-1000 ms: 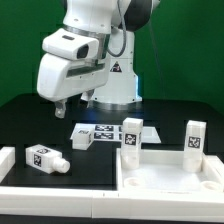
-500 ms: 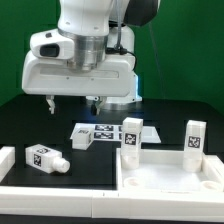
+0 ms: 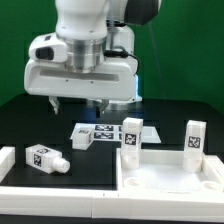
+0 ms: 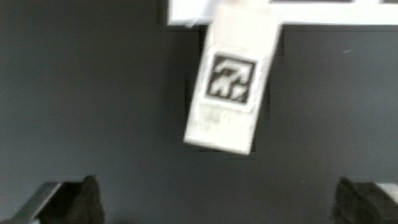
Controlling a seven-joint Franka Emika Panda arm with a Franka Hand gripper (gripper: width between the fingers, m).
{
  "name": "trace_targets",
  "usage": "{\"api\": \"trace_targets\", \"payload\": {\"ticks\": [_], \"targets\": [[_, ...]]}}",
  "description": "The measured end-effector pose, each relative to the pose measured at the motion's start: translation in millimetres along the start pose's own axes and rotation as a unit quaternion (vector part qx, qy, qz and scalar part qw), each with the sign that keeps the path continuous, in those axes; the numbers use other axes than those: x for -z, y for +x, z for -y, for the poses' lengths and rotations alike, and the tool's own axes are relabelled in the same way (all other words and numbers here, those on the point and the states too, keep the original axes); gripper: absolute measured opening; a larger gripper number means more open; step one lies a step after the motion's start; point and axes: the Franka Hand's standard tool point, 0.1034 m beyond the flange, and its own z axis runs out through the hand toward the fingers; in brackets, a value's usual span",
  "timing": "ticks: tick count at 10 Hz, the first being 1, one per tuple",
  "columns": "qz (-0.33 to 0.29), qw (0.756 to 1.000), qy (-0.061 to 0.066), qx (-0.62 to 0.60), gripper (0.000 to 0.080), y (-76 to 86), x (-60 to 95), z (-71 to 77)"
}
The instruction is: Assemble square table
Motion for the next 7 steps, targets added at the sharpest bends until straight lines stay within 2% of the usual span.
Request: {"api": "trace_targets", "payload": {"ticks": [1,3,5,6,7], "targets": [[0.022,0.999,0.021,-0.012,0.0649,-1.9,-4.8,3.6],[0.087,0.996,0.028,-0.008,0.0649,-10.0,-6.6,7.4],[0.138,0.99,0.032,-0.007,0.0649,-7.3,-9.3,8.9],[0.175,0.984,0.037,-0.01,0.0649,-12.4,-11.8,10.0],[0.217,0.975,0.041,-0.027,0.0649,-12.8,-19.7,5.7]]}}
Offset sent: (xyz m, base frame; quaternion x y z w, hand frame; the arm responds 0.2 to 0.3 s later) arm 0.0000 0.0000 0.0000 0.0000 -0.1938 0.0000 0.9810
